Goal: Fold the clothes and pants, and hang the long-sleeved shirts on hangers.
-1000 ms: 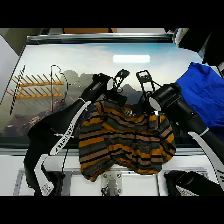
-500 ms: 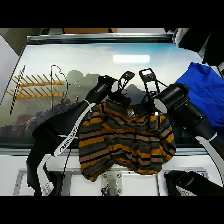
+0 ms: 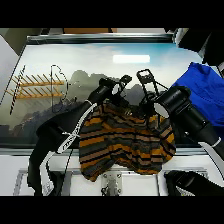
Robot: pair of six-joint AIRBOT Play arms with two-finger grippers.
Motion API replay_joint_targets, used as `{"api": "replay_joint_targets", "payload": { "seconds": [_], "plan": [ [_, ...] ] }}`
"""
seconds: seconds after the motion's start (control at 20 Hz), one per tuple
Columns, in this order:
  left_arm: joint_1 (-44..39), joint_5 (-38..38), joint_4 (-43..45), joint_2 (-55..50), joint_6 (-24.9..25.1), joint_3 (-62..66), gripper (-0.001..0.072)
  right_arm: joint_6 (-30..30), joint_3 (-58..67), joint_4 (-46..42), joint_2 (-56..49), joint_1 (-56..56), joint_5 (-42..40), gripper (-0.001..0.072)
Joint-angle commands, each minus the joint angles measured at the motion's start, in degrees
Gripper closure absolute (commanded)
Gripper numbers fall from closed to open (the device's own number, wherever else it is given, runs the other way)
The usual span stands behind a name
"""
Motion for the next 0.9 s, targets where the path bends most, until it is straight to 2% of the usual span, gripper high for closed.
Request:
{"api": "replay_joint_targets", "payload": {
  "seconds": [0.0, 0.1, 0.3, 0.5, 0.7, 0.85],
  "plan": [
    [1.88, -0.79, 2.69, 0.68, -2.91, 0.07, 0.0695, 0.39, 0.02, -1.53, 0.85, 0.07, 1.07, 0.0703],
    [3.65, -1.44, 2.82, 4.11, -2.89, 0.04, 0.0695, 0.33, 0.17, -5.01, 0.85, -0.98, 3.45, 0.0703],
    [6.47, -6.75, 2.75, 18.03, -2.89, -0.28, 0.0696, -0.96, 5.09, -4.74, 1.25, -6.93, 8.31, 0.0703],
    [4.57, -12.76, 2.51, 34.71, -2.99, -10.4, 0.0695, -1.31, 8.52, -3.17, 4.22, -7.34, 13.16, 0.0703],
    [-2.29, -20.92, 2.19, 49.53, -8.85, -25.0, 0.0695, -1.07, 8.46, 6.99, 7.43, -7.28, 21.27, 0.0703],
    [-10.32, -24.61, 2.19, 56.65, -17.31, -34.05, 0.0695, 2.89, 6.84, 9.25, 9.77, -4.57, 25.97, 0.0704]
  ]
}}
